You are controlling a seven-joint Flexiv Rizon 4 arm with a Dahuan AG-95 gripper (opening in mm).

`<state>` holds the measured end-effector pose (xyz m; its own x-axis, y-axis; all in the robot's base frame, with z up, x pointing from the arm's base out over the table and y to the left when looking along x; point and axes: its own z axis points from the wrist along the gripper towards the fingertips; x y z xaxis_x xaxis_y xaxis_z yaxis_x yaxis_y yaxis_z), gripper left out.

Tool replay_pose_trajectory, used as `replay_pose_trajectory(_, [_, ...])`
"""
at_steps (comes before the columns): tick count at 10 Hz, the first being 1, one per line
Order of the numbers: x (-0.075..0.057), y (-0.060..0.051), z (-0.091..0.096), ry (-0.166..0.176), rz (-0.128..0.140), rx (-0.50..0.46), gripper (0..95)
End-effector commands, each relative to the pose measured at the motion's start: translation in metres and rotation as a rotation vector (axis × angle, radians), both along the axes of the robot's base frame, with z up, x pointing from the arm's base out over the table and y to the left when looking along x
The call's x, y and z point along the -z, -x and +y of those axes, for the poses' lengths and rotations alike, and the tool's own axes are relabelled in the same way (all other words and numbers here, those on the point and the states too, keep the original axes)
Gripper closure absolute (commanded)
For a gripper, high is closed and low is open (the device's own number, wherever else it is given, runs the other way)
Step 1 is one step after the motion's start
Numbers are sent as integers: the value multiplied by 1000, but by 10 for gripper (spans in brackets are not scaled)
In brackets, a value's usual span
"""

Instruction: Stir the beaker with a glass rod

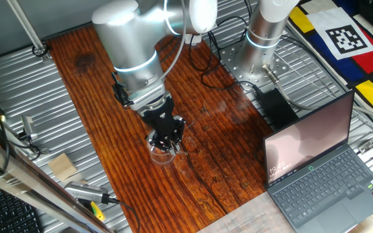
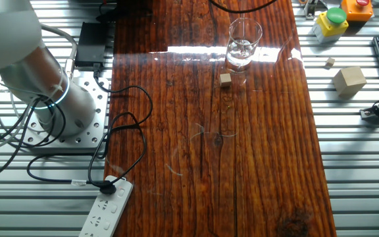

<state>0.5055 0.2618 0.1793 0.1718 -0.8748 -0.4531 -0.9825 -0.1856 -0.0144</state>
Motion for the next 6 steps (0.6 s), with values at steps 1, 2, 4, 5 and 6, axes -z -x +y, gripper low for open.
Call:
replay_pose_trajectory(1, [0, 0, 1, -7, 3, 3, 950])
replay_pose_trajectory(2, [-1, 0, 1, -5, 2, 4, 950])
replay_pose_trajectory(4, [0, 0, 1, -3, 5, 10, 950])
replay_pose_trajectory(5, [0, 1, 2, 3, 6, 13, 950])
replay_pose_trajectory(6, [1, 1, 4, 4, 6, 14, 950])
